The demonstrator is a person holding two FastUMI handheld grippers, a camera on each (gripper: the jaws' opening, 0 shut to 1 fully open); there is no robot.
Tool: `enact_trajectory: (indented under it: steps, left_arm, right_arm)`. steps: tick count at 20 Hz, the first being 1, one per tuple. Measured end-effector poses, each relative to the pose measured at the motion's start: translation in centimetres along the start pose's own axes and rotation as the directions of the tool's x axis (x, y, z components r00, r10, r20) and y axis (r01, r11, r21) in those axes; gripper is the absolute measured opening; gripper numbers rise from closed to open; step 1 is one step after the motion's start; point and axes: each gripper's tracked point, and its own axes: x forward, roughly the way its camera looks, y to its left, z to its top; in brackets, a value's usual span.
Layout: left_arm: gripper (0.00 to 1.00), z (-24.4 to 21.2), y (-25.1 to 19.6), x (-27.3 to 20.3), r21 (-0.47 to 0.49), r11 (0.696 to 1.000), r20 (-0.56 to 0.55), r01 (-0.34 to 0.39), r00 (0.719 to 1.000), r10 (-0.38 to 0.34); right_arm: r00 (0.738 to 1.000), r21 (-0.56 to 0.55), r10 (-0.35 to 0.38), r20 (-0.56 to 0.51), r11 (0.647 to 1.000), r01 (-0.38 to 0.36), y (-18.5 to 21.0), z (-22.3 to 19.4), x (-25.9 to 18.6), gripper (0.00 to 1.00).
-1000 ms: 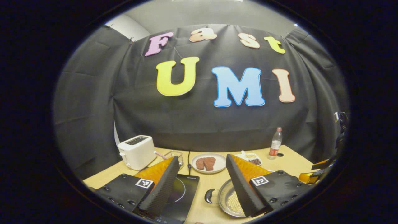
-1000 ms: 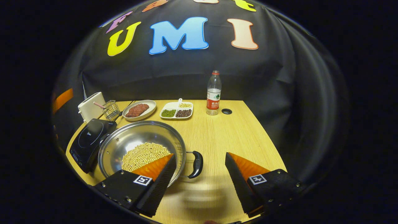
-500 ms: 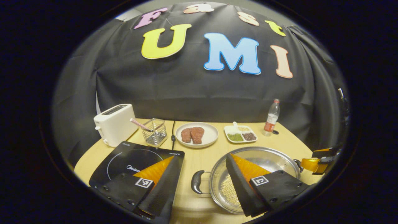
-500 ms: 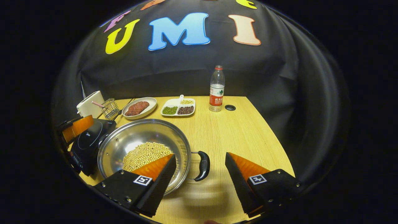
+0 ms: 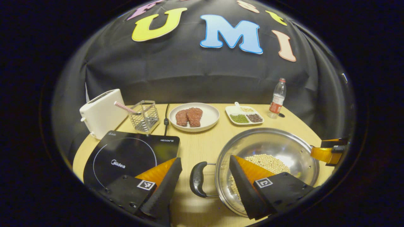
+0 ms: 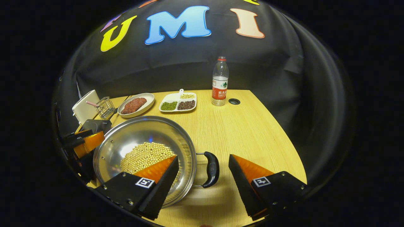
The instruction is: First push the handle of the pot to place it horizontally, then grasp the pot with both hands and set it on the induction cooktop.
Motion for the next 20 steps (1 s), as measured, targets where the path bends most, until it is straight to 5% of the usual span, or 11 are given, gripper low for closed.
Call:
enact_trajectory:
  steps: [13,14,17,18,20]
  left_arm:
    - [0.96,-2.9,0.0,2.2,0.026,1.0,-0.078,0.011,0.997,-0.009]
    - [0.86,-3.0,-0.1,2.3,0.021,1.0,-0.079,0.016,0.997,-0.015]
    - [0.83,-3.0,-0.3,2.3,0.039,0.999,-0.077,0.013,0.997,-0.01]
    - [0.83,-3.1,-0.4,2.4,0.046,0.999,-0.079,0.011,0.997,-0.007]
    - [0.85,-3.2,-0.7,2.7,0.048,0.999,-0.082,0.015,0.997,-0.011]
  right_arm:
    - [0.997,0.068,-0.022,-0.075,0.997,0.027,-0.3,-2.8,2.0,0.97]
    - [0.997,0.071,-0.024,-0.075,0.997,0.029,-0.4,-3.0,2.2,0.96]
    - [0.997,0.073,-0.032,-0.066,0.997,0.036,-0.7,-2.8,2.4,0.92]
    - [0.998,0.076,-0.031,-0.06,0.996,0.036,-0.7,-2.7,2.6,0.79]
    - [0.998,0.08,-0.012,-0.058,0.997,0.016,-0.4,-2.8,2.6,0.82]
